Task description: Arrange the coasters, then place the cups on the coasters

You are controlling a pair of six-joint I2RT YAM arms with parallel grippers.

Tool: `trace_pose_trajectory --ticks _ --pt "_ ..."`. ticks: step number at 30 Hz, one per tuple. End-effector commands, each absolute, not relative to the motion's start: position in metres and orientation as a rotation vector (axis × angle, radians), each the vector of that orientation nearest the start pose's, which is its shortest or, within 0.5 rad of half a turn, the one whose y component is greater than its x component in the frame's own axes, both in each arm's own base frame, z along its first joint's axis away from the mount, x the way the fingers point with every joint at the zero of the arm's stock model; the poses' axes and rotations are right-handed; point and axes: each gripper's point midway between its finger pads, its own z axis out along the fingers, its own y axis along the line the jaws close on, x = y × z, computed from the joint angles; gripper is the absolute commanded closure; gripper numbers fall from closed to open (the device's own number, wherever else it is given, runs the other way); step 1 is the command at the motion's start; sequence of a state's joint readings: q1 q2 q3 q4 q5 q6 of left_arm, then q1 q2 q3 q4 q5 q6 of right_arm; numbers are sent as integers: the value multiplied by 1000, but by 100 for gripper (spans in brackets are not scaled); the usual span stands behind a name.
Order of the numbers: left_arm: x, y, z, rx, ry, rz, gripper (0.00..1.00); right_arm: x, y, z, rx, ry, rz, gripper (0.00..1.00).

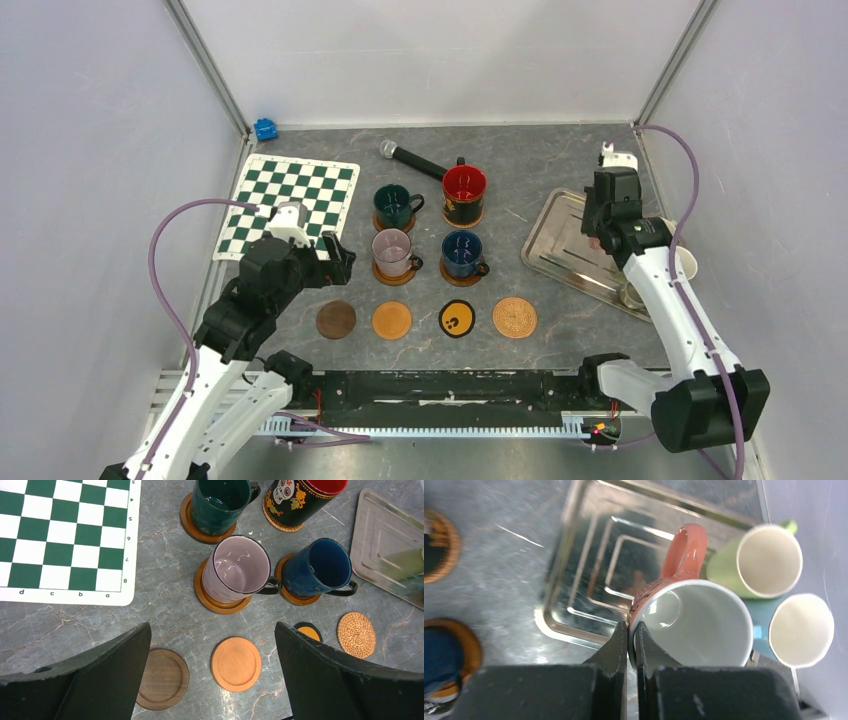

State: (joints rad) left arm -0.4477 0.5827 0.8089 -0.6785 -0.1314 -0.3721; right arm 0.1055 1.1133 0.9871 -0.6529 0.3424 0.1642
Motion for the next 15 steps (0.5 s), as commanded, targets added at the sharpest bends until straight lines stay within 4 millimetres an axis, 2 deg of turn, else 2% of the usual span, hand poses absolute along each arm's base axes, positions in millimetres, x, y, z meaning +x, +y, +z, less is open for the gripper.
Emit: trace_pose_trajectory --ticks 1,6,11,15 --pt "217 -93 233 25 2019 -364 0 324 20 255 30 2100 -120 100" --pt "215 -102 239 13 2035 -424 0 321 94 292 -245 1963 66 100" --pt "212 -115 244 13 2045 -517 1 307 159 327 -477 1828 227 100" --pt "209 -134 246 90 2081 -608 4 287 218 336 -671 1732 402 100"
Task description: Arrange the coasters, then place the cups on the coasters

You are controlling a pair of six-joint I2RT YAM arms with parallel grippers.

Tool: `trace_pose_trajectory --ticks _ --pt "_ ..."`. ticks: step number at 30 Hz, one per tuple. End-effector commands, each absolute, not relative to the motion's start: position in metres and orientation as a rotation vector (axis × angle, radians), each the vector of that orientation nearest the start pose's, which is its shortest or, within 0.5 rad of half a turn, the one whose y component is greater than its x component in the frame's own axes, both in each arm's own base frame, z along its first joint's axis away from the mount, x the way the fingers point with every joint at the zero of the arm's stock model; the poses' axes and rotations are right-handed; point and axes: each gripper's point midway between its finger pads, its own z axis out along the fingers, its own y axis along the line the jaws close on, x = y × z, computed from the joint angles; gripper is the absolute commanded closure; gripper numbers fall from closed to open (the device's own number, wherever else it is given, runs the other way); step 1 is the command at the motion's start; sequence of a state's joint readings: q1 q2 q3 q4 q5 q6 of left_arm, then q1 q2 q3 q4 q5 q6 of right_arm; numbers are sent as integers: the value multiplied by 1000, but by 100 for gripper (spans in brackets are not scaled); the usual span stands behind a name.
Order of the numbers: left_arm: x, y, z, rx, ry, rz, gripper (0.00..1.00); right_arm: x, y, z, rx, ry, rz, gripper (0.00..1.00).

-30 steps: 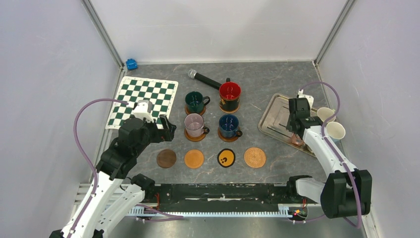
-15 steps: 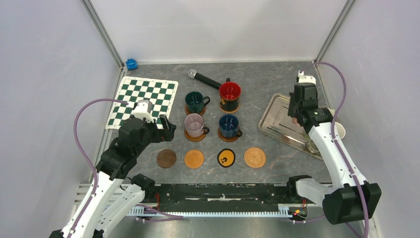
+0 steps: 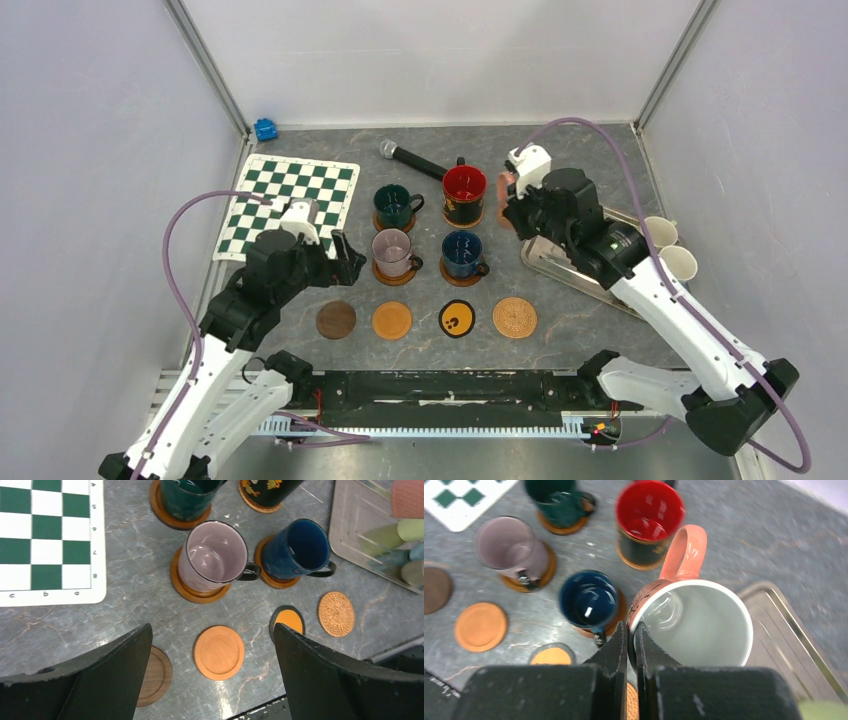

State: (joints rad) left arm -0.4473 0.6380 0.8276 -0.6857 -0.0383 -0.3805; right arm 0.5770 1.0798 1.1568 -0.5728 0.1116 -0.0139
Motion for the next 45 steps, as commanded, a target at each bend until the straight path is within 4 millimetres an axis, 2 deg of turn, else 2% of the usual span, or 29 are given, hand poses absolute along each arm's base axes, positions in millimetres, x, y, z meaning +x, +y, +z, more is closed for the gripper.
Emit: trace_pose_trajectory --ticks 1,5,6,8,12,15,19,25,35,45 --pt "210 -134 246 81 2094 -604 4 283 231 337 -704 1714 424 100" --pt "217 -123 255 12 2104 -535 3 258 291 348 -846 1624 521 100" --pt "219 -115 260 -14 2087 -490 3 255 301 350 -861 1607 535 100" --pt "221 -100 272 -62 2053 -416 2 245 327 354 -901 1573 576 100" --pt "217 -69 309 -146 1924 -304 2 245 362 354 -867 1613 644 100" --pt "208 -49 338 -208 1814 -271 1 248 382 346 -812 1664 711 100" --pt "192 -27 368 -275 1687 -259 1 244 414 326 -821 1712 782 100" --pt "166 -9 405 -324 1553 -298 1 226 462 306 -891 1758 853 100" --pt "138 10 436 -355 1429 -325 0 200 532 261 -1029 1845 904 100" --pt "130 16 435 -344 1410 -312 0 181 565 217 -1138 1893 876 100"
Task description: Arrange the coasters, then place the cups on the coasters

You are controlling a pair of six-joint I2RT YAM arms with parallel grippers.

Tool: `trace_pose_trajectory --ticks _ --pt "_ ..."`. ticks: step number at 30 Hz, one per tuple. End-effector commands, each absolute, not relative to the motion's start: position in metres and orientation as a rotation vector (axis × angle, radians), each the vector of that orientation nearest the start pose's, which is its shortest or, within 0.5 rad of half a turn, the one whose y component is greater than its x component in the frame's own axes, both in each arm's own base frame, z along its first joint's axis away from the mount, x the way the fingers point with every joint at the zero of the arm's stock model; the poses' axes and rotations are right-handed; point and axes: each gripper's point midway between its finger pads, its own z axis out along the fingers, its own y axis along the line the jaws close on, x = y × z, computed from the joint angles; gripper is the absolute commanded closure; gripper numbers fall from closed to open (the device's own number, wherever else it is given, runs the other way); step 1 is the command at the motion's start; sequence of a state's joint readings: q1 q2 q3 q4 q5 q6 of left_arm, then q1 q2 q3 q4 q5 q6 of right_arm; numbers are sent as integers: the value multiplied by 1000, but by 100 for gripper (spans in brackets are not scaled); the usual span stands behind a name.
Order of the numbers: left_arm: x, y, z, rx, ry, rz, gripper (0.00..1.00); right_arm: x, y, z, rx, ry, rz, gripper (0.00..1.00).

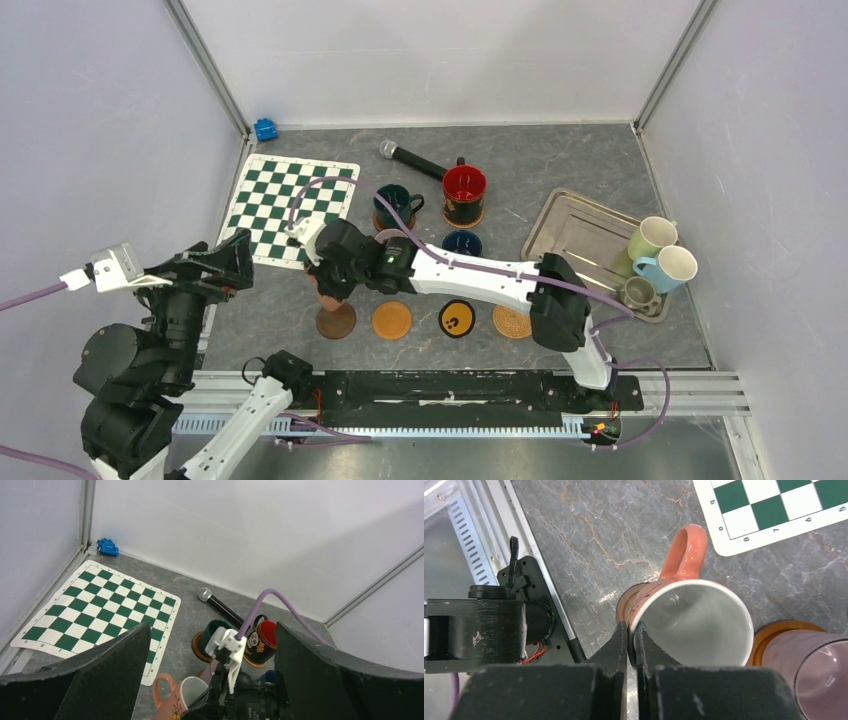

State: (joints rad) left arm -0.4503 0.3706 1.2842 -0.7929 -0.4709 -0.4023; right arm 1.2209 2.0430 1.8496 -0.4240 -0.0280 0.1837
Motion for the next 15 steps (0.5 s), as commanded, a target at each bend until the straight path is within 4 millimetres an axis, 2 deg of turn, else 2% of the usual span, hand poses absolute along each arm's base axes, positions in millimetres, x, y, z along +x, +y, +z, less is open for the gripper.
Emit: trace_pose_trajectory --ticks 1,6,10,15 --pt "130 16 436 -344 1408 -314 0 179 567 213 -1147 1897 874 100" --pt "132 12 431 -331 1423 -317 0 173 577 193 -1181 1935 853 100" --pt "138 8 425 -320 1441 -311 0 172 574 173 -1191 1985 801 100" --pt "141 7 422 -311 1451 -304 0 170 571 162 -1217 2004 776 100"
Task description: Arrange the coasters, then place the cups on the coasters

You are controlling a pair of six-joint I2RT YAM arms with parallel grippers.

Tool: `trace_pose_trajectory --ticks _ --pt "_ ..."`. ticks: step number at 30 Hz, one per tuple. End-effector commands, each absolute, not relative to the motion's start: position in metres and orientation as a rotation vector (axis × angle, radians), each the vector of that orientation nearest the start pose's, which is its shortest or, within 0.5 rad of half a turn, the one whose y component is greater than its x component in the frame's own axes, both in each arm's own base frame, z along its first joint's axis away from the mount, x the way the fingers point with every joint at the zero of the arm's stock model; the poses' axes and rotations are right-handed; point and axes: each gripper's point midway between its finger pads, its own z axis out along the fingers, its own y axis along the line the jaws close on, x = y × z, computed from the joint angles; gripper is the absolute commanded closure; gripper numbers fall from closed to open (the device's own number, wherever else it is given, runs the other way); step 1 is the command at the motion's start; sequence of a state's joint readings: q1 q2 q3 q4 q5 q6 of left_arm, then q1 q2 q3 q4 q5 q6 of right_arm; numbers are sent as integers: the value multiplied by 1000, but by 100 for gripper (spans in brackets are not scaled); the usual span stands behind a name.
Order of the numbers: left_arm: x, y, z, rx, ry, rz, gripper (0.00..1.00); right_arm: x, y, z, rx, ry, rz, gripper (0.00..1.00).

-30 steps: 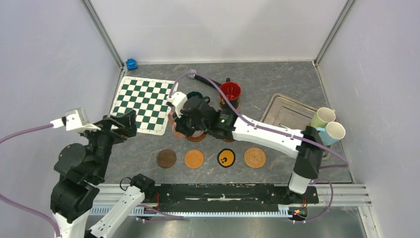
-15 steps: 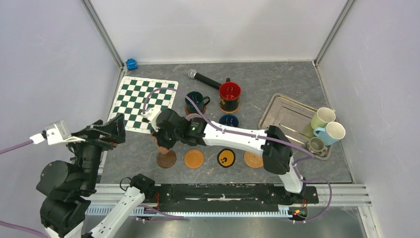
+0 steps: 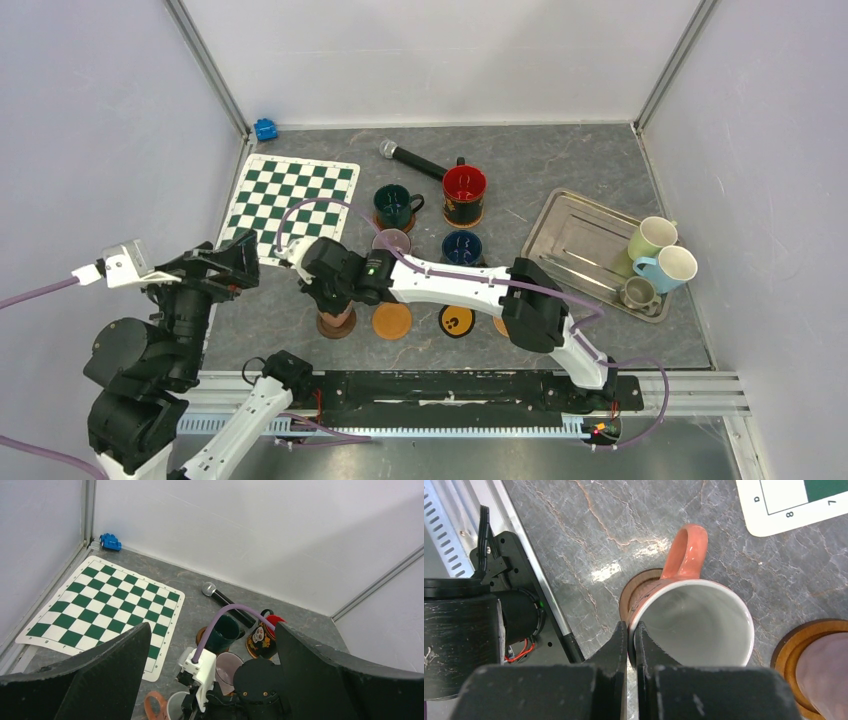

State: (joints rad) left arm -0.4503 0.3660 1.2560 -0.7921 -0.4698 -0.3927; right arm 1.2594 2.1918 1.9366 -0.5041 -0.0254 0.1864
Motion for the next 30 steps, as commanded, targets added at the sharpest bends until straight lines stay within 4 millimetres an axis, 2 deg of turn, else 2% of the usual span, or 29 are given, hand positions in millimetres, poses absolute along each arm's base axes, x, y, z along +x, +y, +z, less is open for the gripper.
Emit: trace_pose_trajectory --ticks 1,7,13,20,25,30 --pt "141 7 421 -311 1452 -301 0 168 572 160 -1226 2005 782 100" --pt "144 4 417 -305 1463 -304 0 159 574 151 -1266 2014 790 97" --pt "145 3 417 -305 1462 -305 0 152 576 146 -1296 2017 816 85" --pt "147 2 415 -301 1471 -303 0 147 577 142 -1311 2028 833 84" --pt "147 0 415 -294 1473 -312 0 142 577 148 -1302 2034 861 82" --pt "150 -4 413 -286 1486 -320 0 141 575 170 -1260 2020 914 77"
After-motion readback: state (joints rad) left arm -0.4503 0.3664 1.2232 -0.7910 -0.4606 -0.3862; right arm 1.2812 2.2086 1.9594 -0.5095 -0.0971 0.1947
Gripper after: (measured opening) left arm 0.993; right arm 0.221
